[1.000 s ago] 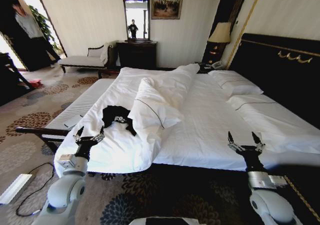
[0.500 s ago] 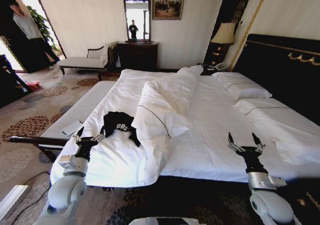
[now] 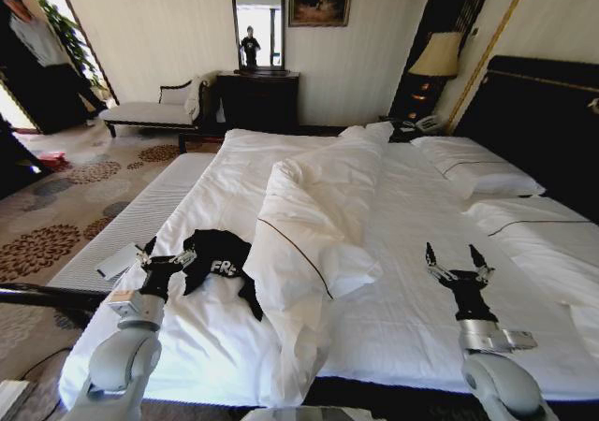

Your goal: Fold the clothes on the bed.

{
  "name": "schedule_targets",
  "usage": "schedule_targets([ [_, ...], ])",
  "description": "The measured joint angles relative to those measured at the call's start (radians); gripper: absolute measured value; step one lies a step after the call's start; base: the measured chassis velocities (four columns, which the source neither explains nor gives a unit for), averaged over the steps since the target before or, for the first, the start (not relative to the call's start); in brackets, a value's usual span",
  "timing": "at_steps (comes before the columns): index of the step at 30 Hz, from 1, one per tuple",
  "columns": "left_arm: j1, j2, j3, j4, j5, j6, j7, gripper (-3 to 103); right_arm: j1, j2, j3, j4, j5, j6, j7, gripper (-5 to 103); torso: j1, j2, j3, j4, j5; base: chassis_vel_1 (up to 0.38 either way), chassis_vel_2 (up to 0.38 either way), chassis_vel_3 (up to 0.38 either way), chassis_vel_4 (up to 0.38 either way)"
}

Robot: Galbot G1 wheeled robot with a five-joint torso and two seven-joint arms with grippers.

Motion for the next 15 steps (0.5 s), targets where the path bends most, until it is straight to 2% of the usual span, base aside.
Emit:
schedule_targets([
  [3, -0.001, 0.004, -0.021, -0.001, -0.012, 0.003, -0.006, 100, -0.006, -0.024, -0.075, 0.094, 0.286, -0.061, -0.001, 100, 0.0, 0.001, 0.0, 0.0005, -0.0003, 0.036, -0.043, -0.027, 0.048],
  [4, -0.001, 0.004, -0.021, -0.001, -0.012, 0.003, -0.006, 100, -0.006, -0.024, -0.075, 0.094, 0.286, -0.061, -0.001, 100, 0.0, 0.001, 0.0, 0.0005, -0.0003, 0.054, -0.048, -0.052, 0.072],
  [7, 0.004, 0.008, -0.032, -0.013, -0.018, 0.007, -0.014, 100, 0.016, -0.047, -0.146, 0.154, 0.482, -0.118, 0.023, 100, 0.0, 0.0, 0.0, 0.0005, -0.0003, 0.007, -0.016, -0.017, 0.011],
  [9, 0.01, 0.008, -0.033, -0.018, -0.016, 0.008, -0.015, 100, 0.034, -0.061, -0.194, 0.165, 0.545, -0.13, 0.021, 100, 0.002, 0.0, 0.001, 0.0007, -0.0004, 0.0, 0.0, 0.0, 0.0],
  [15, 0.025, -0.002, -0.032, -0.023, 0.001, 0.009, -0.016, 100, 0.074, -0.083, -0.299, 0.121, 0.581, -0.133, -0.004, 100, 0.002, 0.0, 0.001, 0.0003, -0.0003, 0.0, 0.0, 0.0, 0.0],
])
